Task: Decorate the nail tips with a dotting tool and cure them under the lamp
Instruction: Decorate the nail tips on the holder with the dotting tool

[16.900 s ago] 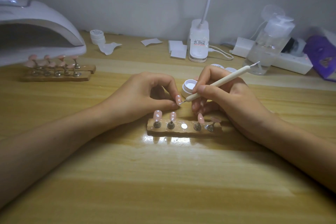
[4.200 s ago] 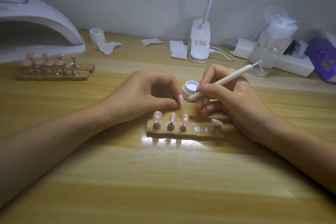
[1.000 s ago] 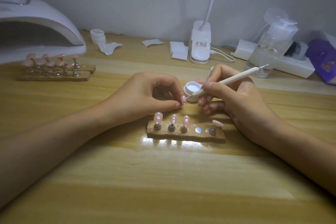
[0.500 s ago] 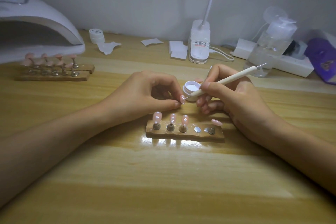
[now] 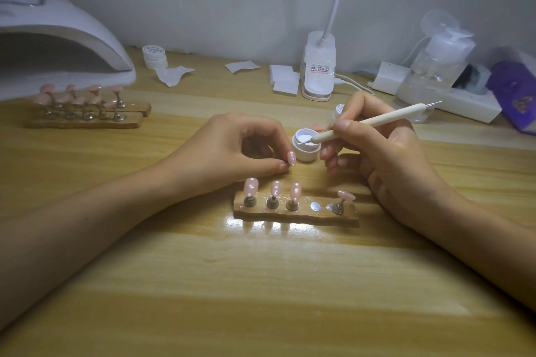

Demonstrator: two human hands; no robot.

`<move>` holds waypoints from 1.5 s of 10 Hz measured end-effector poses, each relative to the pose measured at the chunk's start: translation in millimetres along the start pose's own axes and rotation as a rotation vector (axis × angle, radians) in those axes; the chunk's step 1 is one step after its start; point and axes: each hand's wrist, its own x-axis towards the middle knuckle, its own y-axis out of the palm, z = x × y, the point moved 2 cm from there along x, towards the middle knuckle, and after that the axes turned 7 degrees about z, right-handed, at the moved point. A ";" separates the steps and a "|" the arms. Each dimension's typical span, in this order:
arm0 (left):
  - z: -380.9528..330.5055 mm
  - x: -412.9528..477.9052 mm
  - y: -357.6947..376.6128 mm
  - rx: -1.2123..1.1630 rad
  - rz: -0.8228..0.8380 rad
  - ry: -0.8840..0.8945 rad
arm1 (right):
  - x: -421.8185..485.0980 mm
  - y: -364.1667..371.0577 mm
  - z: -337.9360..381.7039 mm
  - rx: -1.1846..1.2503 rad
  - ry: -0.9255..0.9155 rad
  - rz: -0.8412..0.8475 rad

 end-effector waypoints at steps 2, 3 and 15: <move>0.1 0.6 0.6 -0.018 0.004 -0.002 | 0.0 -0.5 0.1 0.004 -0.015 0.002; 0.4 0.5 0.3 -0.018 0.006 -0.002 | 0.1 -0.6 -0.2 0.004 -0.015 0.007; -0.3 0.0 0.3 -0.029 0.008 -0.010 | 0.2 -1.4 -3.0 -0.014 0.041 0.014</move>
